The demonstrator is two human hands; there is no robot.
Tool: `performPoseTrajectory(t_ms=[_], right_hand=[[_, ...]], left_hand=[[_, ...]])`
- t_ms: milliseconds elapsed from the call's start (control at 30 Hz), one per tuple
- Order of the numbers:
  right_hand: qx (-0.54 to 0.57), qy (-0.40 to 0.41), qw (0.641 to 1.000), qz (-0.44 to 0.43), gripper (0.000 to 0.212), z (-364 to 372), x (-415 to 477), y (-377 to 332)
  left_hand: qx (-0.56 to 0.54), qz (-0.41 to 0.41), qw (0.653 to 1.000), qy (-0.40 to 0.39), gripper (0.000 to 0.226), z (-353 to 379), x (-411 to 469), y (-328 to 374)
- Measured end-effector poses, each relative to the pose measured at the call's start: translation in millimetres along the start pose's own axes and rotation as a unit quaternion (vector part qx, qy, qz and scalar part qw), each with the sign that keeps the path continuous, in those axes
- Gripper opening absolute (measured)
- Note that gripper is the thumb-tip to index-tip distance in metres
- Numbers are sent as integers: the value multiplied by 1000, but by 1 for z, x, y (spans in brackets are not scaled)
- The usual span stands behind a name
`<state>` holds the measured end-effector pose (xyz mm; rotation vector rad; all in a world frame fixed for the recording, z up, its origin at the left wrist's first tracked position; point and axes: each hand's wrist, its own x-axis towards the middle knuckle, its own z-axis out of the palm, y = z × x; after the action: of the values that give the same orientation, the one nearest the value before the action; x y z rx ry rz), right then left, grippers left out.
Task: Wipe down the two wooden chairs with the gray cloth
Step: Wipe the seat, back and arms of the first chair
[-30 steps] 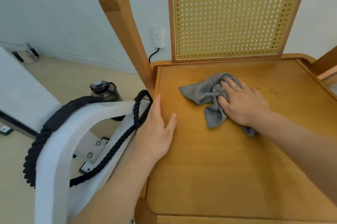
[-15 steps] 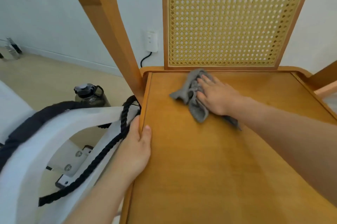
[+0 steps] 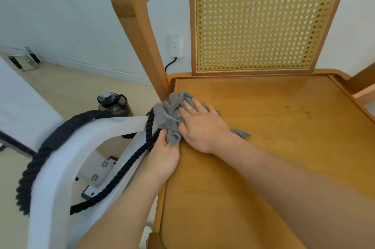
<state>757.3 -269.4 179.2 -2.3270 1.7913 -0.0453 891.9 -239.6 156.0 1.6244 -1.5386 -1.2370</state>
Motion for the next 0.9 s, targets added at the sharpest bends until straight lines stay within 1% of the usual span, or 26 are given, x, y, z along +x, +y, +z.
performPoseTrajectory(t_ms=[100,167,200,300,367,467,533,600,700,733,767,833,900], right_hand=[[-15,-11,1000,-14,61,2,-55,3],[-40,-3,999,2,63,2,-57,4],[-48,5,999,17,63,0,-49,4],[-48,22,997,59,62,-2,0,-7],[-16,31,997,73,60,-2,32,-15],[-4,46,998,52,58,-2,52,-16],[-13,57,997,48,57,-4,46,4],[-19,81,993,86,55,-11,30,41],[-57,85,976,192,52,-22,-1,98],[-66,88,970,218,52,-21,-5,103],[-68,95,967,227,52,-19,-4,99],[-41,109,975,188,53,-9,12,68],[-4,95,990,108,56,1,35,24]], left_hand=[[12,-29,999,-24,30,0,-11,2],[-10,-39,999,-17,28,3,-29,6],[-22,-32,999,-12,27,4,-38,9],[-20,-16,1000,12,43,8,-58,8],[-9,-21,1000,19,50,10,-61,2],[-22,-33,999,20,51,10,-59,-2],[-18,-35,999,16,50,11,-56,-1],[5,-30,1000,6,48,9,-52,-1],[27,-24,999,3,46,7,-49,-6],[24,-24,999,5,43,8,-50,-7],[22,-27,999,9,42,8,-50,-7],[25,-22,999,18,38,10,-53,-5],[37,-19,999,30,38,10,-54,-3]])
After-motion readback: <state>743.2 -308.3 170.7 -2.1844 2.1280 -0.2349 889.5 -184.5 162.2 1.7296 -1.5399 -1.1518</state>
